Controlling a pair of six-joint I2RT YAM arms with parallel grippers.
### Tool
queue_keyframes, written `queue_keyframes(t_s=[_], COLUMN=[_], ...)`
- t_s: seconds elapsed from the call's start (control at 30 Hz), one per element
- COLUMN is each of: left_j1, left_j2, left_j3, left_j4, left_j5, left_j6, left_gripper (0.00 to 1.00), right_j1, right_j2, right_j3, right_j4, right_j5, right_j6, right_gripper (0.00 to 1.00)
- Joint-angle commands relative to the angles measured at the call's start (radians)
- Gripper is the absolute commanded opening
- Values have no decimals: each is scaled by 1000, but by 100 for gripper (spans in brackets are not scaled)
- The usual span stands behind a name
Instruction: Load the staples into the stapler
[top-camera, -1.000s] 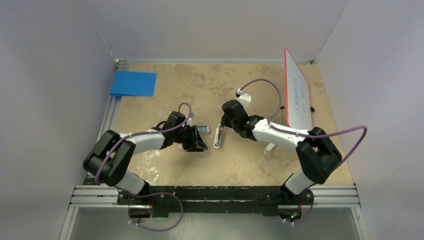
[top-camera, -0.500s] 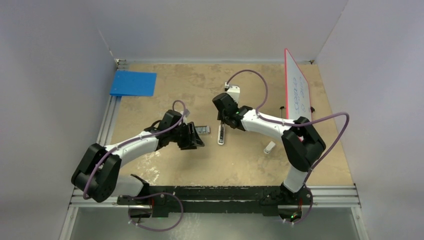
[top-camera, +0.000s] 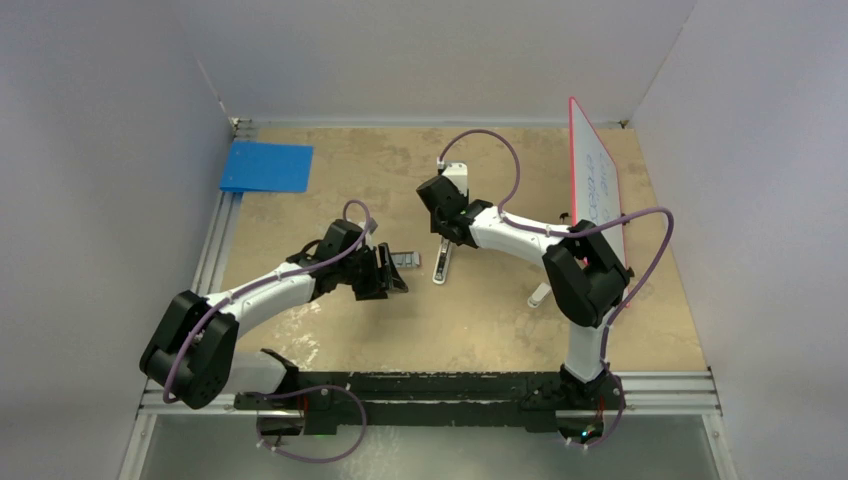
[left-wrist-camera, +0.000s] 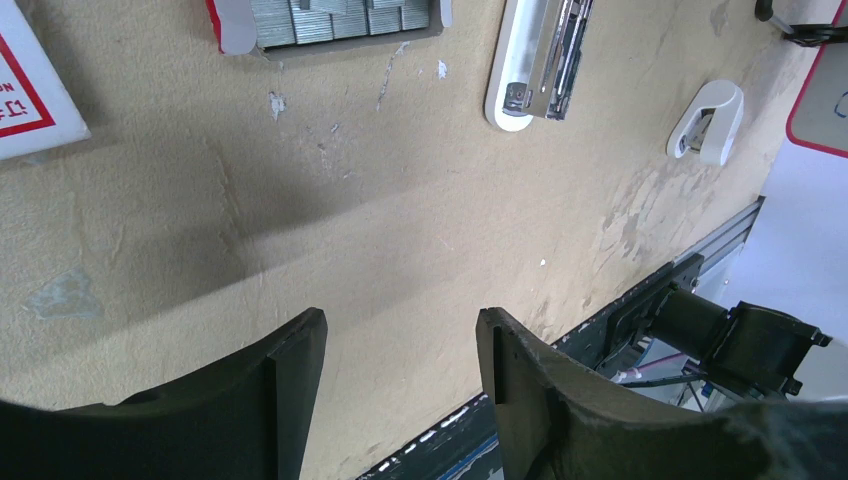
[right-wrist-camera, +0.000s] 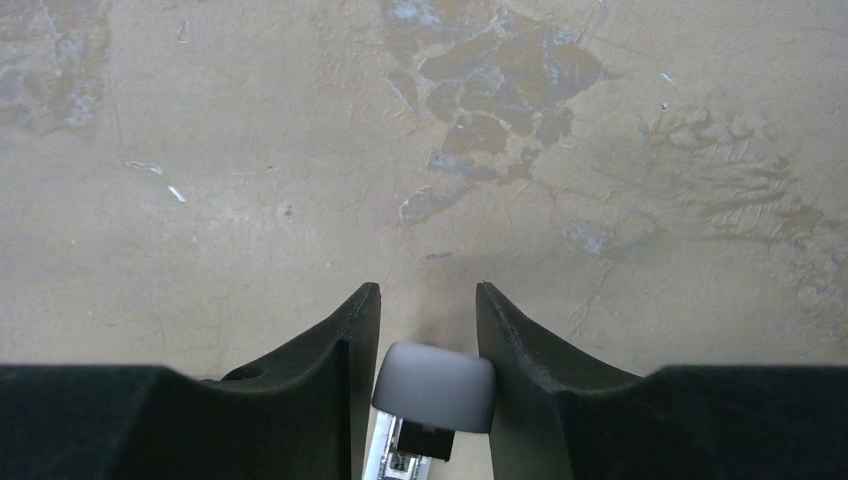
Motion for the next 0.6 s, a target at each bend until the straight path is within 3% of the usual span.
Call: queue_keyframes(t_s=[0.0,0.13,0.3,0.57], left_j1=[6,6,6,6], left_j2=[-31,-28,-23,-77], left_j3=[35,35,40,50], left_j4=[9,9,6,-32], left_j5=[-13,-13,-13,-64], left_j6=[19,19,21,28], left_gripper=[57,58,61,69], right_j1=[-4,-4,-3,-5], right_j2=[-30,-60,-79,-176], right_j3=[23,7,-3,-2], right_j4=[-1,-1,-11,-44], right_j5=[34,17,11,36], right_j6=[-14,-7,4,43], right_gripper=[43,46,61,73])
